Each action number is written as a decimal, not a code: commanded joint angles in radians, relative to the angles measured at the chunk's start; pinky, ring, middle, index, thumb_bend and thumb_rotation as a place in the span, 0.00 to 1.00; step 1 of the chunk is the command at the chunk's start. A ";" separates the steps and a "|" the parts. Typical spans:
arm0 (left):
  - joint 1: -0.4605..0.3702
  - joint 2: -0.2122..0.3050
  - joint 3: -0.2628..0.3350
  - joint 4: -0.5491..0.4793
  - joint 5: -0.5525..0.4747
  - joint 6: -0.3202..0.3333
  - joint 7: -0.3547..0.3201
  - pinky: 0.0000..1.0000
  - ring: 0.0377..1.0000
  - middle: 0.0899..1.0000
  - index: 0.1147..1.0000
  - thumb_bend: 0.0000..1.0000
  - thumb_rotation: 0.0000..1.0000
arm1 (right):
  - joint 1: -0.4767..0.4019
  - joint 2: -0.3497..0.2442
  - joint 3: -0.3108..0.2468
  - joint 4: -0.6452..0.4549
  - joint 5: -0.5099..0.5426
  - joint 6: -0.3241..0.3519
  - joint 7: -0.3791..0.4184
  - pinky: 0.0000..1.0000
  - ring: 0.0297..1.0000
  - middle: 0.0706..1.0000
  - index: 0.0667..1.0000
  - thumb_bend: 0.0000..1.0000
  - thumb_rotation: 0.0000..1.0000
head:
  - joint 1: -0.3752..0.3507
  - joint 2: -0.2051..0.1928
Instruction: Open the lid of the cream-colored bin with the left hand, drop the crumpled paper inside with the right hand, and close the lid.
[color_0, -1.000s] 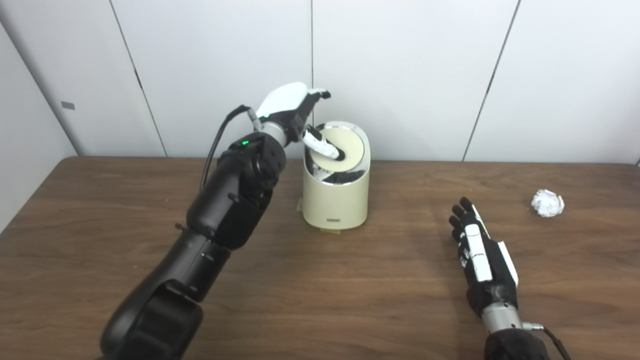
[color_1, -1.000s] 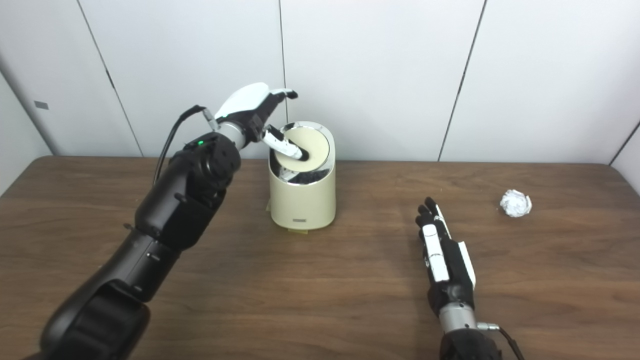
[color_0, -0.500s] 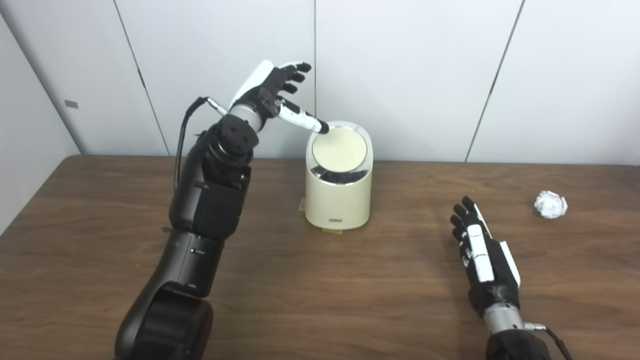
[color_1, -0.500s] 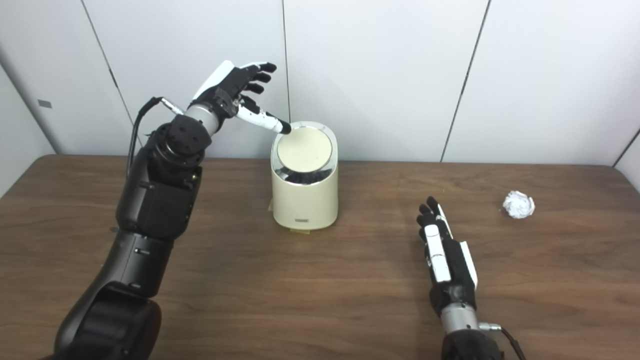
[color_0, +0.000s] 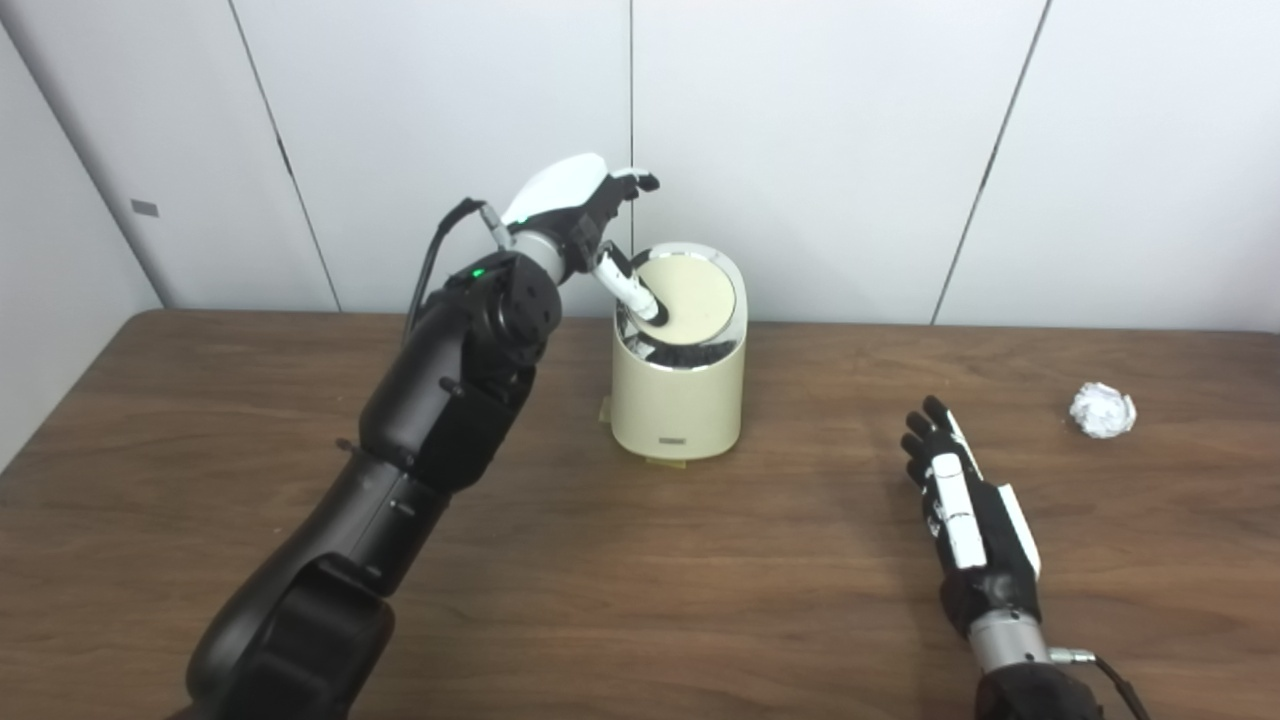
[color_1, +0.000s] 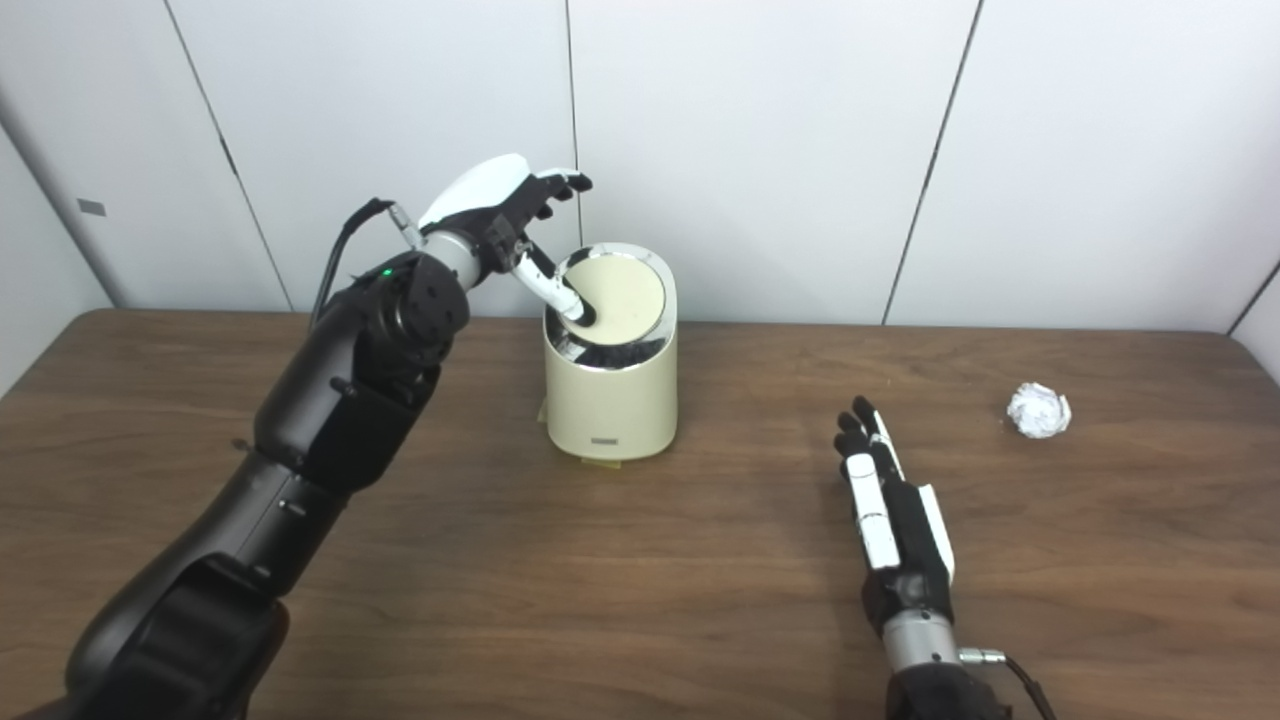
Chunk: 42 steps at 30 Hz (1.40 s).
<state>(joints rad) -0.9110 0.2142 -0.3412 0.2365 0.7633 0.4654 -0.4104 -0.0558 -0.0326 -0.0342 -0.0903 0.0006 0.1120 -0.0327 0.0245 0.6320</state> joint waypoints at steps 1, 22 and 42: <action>-0.095 0.021 -0.004 -0.011 0.023 -0.002 0.011 0.80 0.94 0.98 0.95 1.00 0.07 | -0.025 -0.007 0.000 -0.015 -0.013 -0.047 -0.001 0.98 0.96 0.96 0.98 0.50 0.96 | 0.000 0.001; -0.115 0.026 -0.055 0.002 0.015 -0.010 0.009 0.79 0.92 0.97 0.96 1.00 0.07 | -0.031 -0.001 0.020 -0.016 -0.055 -0.055 -0.001 0.97 0.97 0.95 0.99 0.49 0.98 | -0.001 0.001; -0.130 0.023 -0.199 0.098 0.125 -0.102 0.051 0.85 0.91 0.93 0.92 1.00 0.07 | -0.037 -0.004 0.017 -0.015 -0.075 -0.070 -0.013 1.00 0.96 0.96 0.99 0.48 0.99 | 0.003 0.019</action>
<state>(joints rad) -0.9857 0.2336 -0.5267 0.3256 0.8534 0.3867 -0.3841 -0.0587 -0.0364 -0.0173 -0.0716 -0.0703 0.0841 -0.0416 0.0261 0.6504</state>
